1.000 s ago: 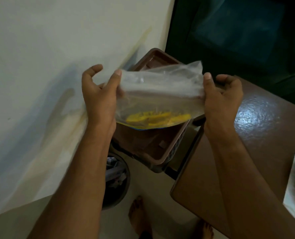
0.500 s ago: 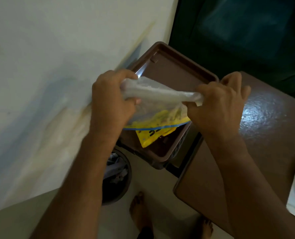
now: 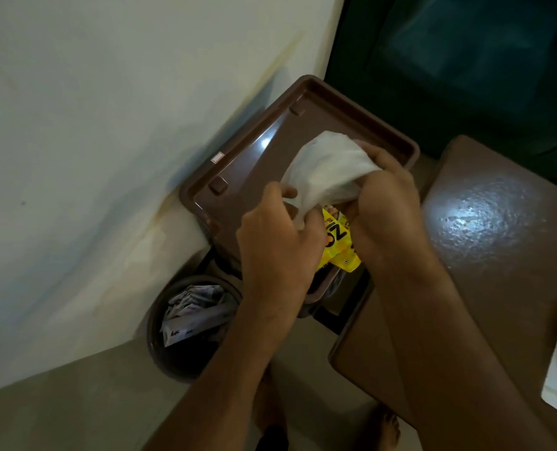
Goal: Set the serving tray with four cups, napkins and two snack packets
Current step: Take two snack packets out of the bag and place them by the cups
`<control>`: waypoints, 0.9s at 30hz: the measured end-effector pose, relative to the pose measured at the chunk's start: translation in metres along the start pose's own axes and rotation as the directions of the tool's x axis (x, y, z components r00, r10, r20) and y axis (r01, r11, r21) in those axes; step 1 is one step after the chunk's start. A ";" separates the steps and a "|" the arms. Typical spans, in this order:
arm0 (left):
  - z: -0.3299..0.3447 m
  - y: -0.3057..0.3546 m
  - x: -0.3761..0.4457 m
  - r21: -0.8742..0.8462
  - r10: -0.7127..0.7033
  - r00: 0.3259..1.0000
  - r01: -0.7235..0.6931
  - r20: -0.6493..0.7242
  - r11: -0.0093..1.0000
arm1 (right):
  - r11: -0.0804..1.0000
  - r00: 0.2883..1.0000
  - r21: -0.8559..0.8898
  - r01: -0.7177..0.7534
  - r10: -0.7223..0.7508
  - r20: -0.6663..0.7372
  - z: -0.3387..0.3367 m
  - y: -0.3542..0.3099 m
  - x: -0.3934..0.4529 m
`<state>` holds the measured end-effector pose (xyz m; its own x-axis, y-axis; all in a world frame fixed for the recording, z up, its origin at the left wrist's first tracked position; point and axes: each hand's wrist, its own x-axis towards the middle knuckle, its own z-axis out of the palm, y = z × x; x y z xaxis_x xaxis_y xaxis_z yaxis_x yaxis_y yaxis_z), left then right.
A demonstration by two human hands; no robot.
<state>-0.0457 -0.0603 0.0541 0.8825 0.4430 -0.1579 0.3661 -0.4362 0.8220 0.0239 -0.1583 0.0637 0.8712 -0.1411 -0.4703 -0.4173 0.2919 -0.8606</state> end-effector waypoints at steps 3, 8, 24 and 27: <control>-0.007 -0.003 0.010 -0.497 -0.303 0.916 0.397 0.262 0.772 | 0.965 0.974 0.151 -0.217 0.202 0.105 -0.001 0.009 -0.001; -0.024 -0.016 0.030 -0.722 -0.344 0.811 0.581 0.473 0.377 | 0.920 0.907 0.076 -0.385 0.362 0.215 -0.001 0.027 -0.014; -0.034 -0.057 0.016 -0.594 -0.277 0.947 0.316 0.160 0.740 | 0.905 0.858 -0.333 -0.264 0.378 0.348 -0.004 0.025 -0.025; -0.040 -0.069 0.009 -0.434 -0.153 0.980 0.194 0.128 0.880 | 0.849 0.877 -0.489 -0.199 0.377 0.298 0.005 0.027 -0.031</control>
<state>-0.0748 0.0051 0.0172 0.8464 0.4007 -0.3507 0.3654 0.0421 0.9299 -0.0131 -0.1410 0.0560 0.6841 0.2682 -0.6783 -0.6539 -0.1866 -0.7332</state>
